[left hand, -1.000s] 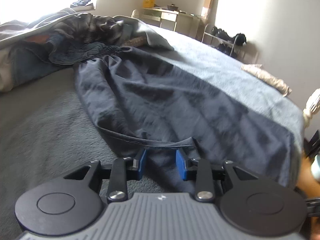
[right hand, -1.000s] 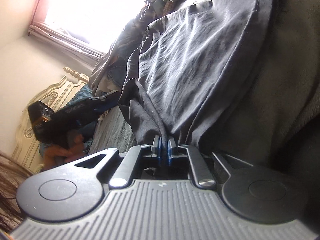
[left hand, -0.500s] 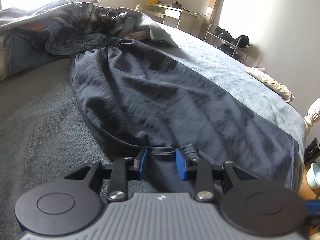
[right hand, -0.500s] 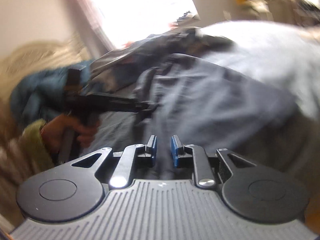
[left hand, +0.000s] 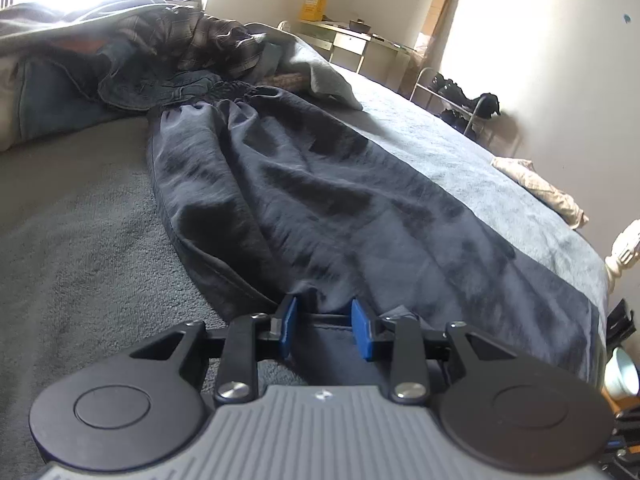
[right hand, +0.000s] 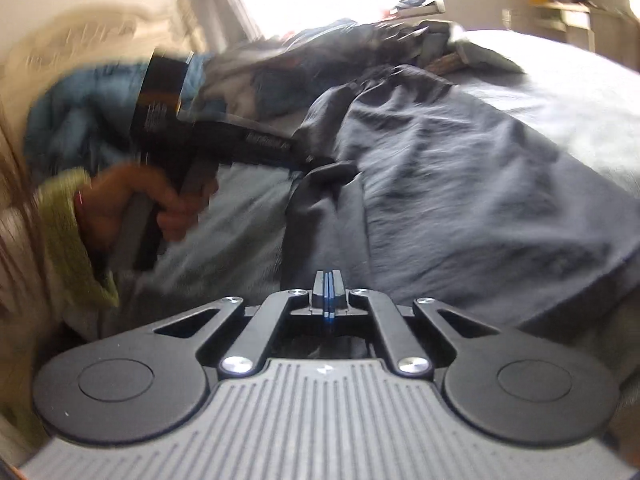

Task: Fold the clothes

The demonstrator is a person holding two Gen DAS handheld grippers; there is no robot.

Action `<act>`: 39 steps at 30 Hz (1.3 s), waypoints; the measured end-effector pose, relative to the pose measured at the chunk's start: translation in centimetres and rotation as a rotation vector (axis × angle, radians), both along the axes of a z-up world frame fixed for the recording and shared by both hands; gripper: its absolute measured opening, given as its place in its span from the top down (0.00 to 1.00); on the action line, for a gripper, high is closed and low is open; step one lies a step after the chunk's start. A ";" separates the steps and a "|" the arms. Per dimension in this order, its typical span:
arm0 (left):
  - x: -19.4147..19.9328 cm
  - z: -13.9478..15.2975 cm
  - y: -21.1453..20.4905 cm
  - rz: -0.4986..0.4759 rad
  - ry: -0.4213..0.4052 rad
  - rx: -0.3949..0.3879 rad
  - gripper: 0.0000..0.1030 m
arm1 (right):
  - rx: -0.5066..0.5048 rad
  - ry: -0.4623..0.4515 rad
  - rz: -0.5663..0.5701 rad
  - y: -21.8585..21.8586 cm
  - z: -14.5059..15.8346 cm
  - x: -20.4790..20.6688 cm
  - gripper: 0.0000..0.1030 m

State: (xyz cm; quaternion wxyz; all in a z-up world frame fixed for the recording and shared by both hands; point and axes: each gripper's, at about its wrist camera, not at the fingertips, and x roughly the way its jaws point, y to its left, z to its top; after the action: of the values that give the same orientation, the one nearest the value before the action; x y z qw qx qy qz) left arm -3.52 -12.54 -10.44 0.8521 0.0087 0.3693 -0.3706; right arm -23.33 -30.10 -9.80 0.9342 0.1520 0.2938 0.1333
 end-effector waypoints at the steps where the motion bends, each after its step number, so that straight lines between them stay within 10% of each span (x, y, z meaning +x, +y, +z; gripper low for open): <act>1: 0.1 0.0 0.0 -0.001 -0.001 -0.003 0.69 | 0.030 0.009 -0.018 -0.5 -0.3 -0.2 1.00; 7: 0.1 -0.4 0.1 0.004 -0.005 -0.019 0.70 | 0.121 -0.043 -0.024 -1.4 0.4 -1.6 0.97; 17: 0.3 -1.0 0.4 0.005 -0.003 -0.054 0.69 | -0.079 -0.012 0.115 0.8 1.1 4.0 0.78; 26: 0.7 -1.9 1.1 0.006 0.008 -0.118 0.70 | -0.084 0.085 0.202 1.3 0.2 8.9 0.79; 29: 0.7 -2.0 1.1 0.005 0.001 -0.119 0.70 | -0.038 0.085 0.196 0.8 0.2 8.5 0.98; 39: 0.2 -1.9 0.7 0.000 -0.031 -0.095 0.70 | 0.112 0.071 0.035 -1.8 -1.3 5.3 1.00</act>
State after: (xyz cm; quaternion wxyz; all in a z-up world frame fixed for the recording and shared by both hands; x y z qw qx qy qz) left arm -3.28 -11.87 -12.36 0.8572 -0.0262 0.3380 -0.3876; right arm -18.08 -31.85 -11.14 0.9109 0.2034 0.3213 0.1602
